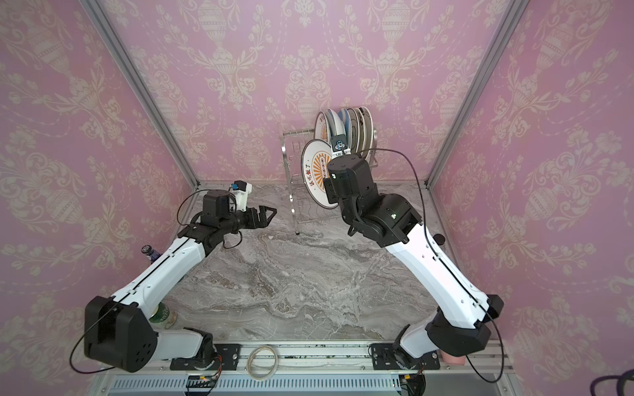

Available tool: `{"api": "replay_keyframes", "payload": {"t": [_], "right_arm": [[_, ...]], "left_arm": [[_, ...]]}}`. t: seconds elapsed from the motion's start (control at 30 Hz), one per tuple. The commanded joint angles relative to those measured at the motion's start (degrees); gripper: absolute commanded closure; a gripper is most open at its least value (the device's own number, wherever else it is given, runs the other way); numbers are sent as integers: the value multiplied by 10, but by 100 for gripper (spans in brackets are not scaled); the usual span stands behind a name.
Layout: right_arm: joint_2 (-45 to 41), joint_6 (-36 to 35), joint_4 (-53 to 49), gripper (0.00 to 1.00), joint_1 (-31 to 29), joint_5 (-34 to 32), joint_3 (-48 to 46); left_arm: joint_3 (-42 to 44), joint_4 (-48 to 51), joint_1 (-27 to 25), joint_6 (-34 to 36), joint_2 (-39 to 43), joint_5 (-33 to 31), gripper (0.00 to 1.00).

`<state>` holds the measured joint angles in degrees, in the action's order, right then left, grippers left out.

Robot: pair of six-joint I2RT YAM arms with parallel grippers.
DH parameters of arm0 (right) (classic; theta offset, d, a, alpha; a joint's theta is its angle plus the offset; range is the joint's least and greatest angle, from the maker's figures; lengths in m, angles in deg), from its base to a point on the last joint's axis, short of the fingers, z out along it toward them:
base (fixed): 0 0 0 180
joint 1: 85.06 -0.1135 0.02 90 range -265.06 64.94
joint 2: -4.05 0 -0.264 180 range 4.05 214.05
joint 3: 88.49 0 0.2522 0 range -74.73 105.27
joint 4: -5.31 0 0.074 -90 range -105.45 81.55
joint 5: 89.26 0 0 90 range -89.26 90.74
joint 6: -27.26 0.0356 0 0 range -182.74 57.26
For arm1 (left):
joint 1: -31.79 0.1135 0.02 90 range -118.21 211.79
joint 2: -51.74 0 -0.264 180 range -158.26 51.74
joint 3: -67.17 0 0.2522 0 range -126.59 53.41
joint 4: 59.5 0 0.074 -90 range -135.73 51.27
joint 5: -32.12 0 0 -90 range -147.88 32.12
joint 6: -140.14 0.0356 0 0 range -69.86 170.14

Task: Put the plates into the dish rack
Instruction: 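Carry the sunburst plate to the rack and lower it into the front slot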

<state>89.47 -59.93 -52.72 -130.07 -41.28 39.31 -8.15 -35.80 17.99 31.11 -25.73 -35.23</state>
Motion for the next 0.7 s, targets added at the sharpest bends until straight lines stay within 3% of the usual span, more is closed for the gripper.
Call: {"api": "replay_keyframes", "payload": {"t": [0.0, 0.17, 0.53, 0.67], "right_arm": [[19, -35, 102, 100, -1, -56, 29], [79, -117, 204, 100, -7, -125, 62], [205, -249, 349, 100, -1, -153, 181], [253, -260, 356, 100, 9, -164, 229]], "left_arm": [[9, 11, -8, -14, 13, 26, 1], [19, 21, -9, -21, 23, 43, 1], [28, 12, -9, -20, 17, 60, 1], [23, 10, -9, -12, 15, 69, 1]]}}
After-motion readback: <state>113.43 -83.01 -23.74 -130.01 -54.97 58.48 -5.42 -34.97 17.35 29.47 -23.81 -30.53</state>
